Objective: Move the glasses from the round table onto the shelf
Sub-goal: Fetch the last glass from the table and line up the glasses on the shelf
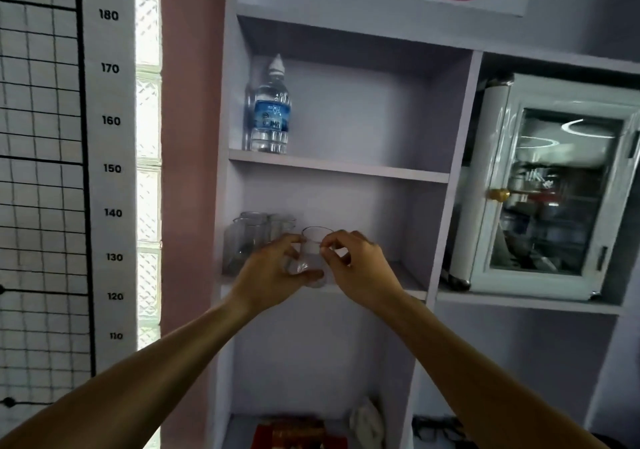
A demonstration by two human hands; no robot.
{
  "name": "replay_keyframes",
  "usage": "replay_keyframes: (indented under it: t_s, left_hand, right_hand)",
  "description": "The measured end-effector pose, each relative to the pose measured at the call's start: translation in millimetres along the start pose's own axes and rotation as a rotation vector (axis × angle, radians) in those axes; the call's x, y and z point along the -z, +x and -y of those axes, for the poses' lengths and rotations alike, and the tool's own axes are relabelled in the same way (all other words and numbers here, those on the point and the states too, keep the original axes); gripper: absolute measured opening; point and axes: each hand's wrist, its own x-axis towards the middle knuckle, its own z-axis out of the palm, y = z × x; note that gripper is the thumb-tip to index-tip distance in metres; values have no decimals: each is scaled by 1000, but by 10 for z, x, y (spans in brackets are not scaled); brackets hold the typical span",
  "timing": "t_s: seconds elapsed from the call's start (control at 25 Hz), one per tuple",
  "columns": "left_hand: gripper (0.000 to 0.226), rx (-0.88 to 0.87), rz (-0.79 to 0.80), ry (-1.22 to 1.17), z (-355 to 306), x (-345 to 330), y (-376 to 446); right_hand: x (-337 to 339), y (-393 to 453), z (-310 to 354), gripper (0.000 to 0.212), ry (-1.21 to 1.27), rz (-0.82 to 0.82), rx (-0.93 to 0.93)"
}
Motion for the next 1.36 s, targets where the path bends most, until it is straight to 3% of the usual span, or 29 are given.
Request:
replay_keyframes:
  t_s: [0.4,0.64,0.84,1.0,1.36]
  left_hand:
    - [78,83,-59,115,127,-243,270]
    - [48,123,-125,206,143,-267,214]
    - [27,112,-159,246,125,-302,178]
    - [22,86,-160,258,132,-314,153]
    - [28,-6,-155,357,101,-330,143]
  right_hand:
    - [-206,279,-469,12,102,10,0]
    - [-310,385,-633,48,148,69,28]
    - [-426,405,-703,33,170,5,16]
    - [-497,381,-732,21,114,-17,150]
    - [-612,441,-808,31,-24,43,141]
